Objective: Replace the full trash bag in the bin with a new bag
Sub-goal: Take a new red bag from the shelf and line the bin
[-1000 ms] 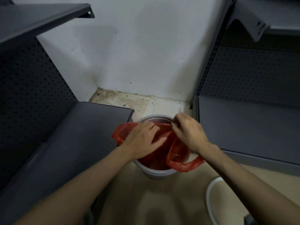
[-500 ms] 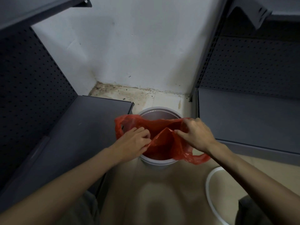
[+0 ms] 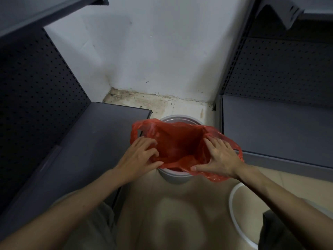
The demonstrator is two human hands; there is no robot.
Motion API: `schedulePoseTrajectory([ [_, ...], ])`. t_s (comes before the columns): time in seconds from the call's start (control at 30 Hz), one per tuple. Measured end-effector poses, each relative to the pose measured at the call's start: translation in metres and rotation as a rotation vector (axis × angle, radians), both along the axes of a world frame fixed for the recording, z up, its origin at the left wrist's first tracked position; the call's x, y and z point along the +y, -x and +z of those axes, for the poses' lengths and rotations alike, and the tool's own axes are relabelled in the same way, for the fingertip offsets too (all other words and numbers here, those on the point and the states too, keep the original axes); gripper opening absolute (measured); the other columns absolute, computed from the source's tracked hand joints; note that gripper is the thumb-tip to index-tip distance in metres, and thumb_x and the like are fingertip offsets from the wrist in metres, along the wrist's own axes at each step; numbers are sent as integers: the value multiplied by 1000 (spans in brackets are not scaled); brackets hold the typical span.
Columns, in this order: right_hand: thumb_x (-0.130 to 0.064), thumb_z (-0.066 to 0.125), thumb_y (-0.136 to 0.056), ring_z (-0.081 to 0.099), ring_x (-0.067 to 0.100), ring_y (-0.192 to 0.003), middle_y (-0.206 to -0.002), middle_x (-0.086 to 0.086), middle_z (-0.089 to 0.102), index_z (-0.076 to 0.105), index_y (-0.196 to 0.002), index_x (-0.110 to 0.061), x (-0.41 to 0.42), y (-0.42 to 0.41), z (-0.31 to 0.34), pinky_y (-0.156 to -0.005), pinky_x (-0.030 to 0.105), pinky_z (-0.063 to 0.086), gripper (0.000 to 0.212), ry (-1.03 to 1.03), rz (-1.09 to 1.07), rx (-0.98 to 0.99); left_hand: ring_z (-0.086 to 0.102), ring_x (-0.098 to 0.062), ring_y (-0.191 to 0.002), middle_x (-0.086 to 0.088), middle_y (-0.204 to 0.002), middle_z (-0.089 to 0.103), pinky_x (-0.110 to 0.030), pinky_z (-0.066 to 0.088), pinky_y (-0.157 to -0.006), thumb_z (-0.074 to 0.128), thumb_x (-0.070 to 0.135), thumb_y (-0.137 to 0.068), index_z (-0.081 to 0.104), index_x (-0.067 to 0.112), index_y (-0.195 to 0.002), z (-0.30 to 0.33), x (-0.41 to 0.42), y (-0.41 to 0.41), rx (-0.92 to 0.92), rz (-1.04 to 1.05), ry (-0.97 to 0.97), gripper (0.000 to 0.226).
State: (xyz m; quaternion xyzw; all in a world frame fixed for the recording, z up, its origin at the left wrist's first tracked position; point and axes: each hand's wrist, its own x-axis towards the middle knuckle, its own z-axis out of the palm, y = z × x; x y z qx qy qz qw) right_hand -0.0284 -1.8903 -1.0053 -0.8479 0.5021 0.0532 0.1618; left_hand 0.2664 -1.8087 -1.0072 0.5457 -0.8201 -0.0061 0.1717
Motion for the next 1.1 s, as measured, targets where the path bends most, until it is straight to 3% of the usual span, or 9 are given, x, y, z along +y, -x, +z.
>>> schedulePoseTrajectory([
  [0.13, -101, 30, -49, 3, 22, -150, -164, 2, 2, -2, -154, -19, 0, 8, -7, -120, 42, 4, 137, -6, 24, 19, 43, -21, -131, -5, -135, 50, -48, 25, -116, 69, 62, -75, 62, 19, -112, -8, 3, -12, 8, 37, -37, 57],
  [0.27, -104, 27, -48, -1, 21, -150, -164, 4, -3, -6, -154, -17, 2, 12, -13, -122, 41, 4, 141, 21, 57, 18, 30, -22, -141, -3, -152, 33, -50, 31, -114, 58, 77, -73, 40, 25, -142, -13, 2, -18, -3, 114, -167, 88],
  [0.47, -102, 34, -51, 9, 25, -149, -163, 6, 5, -8, -153, -18, 4, 18, -21, -120, 41, 9, 139, 60, 61, -44, 21, -24, -146, -2, -162, 11, -50, 31, -114, 54, 86, -67, 3, 33, -154, -26, 1, -22, 86, 248, -359, 114],
  [0.6, -100, 43, -49, 17, 24, -146, -160, 4, 13, -13, -150, -28, 2, 22, -19, -114, 34, 12, 136, 20, 24, -134, 24, -23, -145, -1, -162, 11, -51, 36, -111, 60, 84, -63, -2, 30, -154, -28, -2, -27, 135, 255, -420, 122],
  [0.7, -95, 53, -48, 19, 24, -144, -159, 2, 15, -13, -147, -38, -2, 25, -16, -112, 32, 15, 132, -46, 2, -192, 33, -14, -139, 4, -156, 23, -47, 40, -108, 72, 72, -64, 9, 36, -152, -25, -9, -27, 256, 228, -486, 114],
  [0.8, -87, 65, -47, 21, 23, -143, -157, 1, 17, -10, -146, -39, -6, 25, -13, -114, 37, 21, 133, -83, -11, -250, 49, 5, -115, 15, -128, 49, -40, 49, -101, 75, 48, -70, 38, 54, -126, -25, -15, -20, 499, 232, -523, 67],
  [0.93, -71, 78, -52, 16, 22, -146, -159, 0, 12, -9, -151, -29, -11, 26, -13, -119, 43, 22, 138, -126, -2, -262, 58, 15, -94, 25, -109, 59, -18, 52, -82, 66, 56, -75, 48, 42, -123, -21, -27, -10, 720, 385, -555, 54],
  [1.0, -66, 81, -53, 13, 22, -146, -160, 0, 9, -11, -152, -24, -15, 25, -12, -120, 47, 23, 141, -152, -14, -248, 61, 5, -96, 16, -113, 61, -14, 52, -75, 72, 49, -79, 46, 28, -133, -19, -36, -7, 795, 436, -550, 63],
  [1.1, -60, 84, -50, 18, 22, -144, -156, 1, 17, -3, -152, -26, -20, 24, -12, -117, 49, 27, 139, -196, -41, -294, 58, -15, -108, 0, -125, 56, -29, 54, -86, 76, 28, -82, 39, 17, -139, -18, -46, -4, 772, 468, -568, 69],
])
